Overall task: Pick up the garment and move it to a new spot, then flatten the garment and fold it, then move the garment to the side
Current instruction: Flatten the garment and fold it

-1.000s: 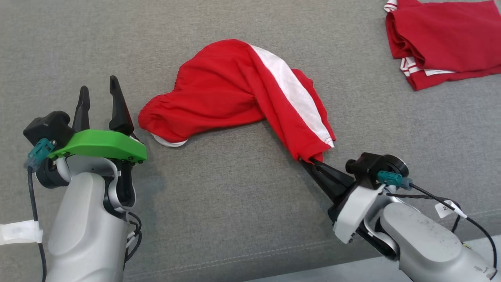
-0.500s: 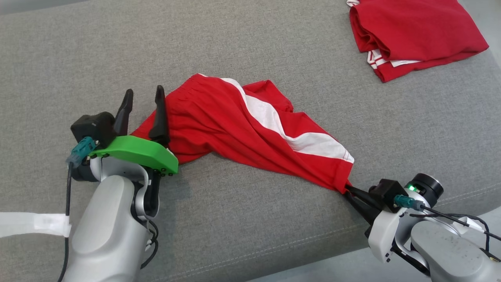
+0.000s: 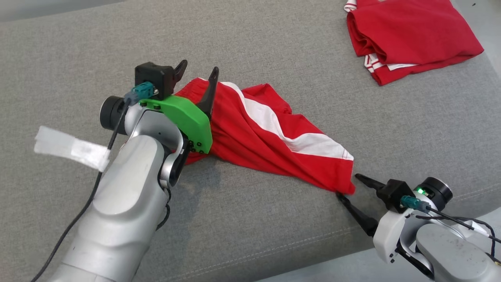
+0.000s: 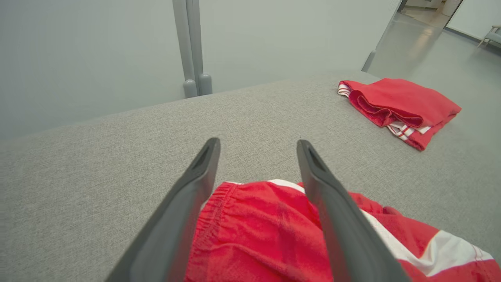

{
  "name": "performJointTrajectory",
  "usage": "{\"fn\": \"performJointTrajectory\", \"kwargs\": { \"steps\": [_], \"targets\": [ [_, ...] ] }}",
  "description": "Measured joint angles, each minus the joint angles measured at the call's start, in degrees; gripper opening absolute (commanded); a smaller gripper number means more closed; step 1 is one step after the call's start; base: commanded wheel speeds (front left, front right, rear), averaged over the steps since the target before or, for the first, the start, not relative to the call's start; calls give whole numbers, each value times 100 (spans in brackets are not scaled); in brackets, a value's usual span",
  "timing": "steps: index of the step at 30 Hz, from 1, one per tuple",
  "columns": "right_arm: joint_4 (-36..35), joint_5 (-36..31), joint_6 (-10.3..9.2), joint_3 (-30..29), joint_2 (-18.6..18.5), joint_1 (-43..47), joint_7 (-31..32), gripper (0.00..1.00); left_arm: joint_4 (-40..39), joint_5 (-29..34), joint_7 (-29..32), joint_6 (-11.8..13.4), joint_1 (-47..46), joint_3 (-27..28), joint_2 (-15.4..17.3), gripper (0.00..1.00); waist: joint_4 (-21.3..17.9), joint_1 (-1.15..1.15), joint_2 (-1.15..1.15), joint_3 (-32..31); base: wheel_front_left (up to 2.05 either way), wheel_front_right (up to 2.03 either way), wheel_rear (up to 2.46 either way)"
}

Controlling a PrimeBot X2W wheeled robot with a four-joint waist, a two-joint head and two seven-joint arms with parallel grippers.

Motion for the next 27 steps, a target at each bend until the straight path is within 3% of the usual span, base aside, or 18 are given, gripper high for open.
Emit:
{"fn": "performJointTrajectory", "kwargs": {
  "steps": [6, 15, 27],
  "targets": [
    [-183, 0, 33, -200, -103, 25, 1, 100, 582, 313, 1002, 174, -336, -191, 2, 100, -181, 0, 0, -46, 0, 0, 0],
    [-636, -219, 34, -419, -309, -240, 2, 100, 1152, 316, 2076, 393, -988, -3, 9, 100, -520, 0, 0, -3, 0, 0, 0],
    [-1051, -357, 44, -513, -370, -381, 2, 100, 1761, 359, 2775, 494, -1405, 264, 31, 100, -748, 0, 0, 186, 0, 0, 0]
  ]
}}
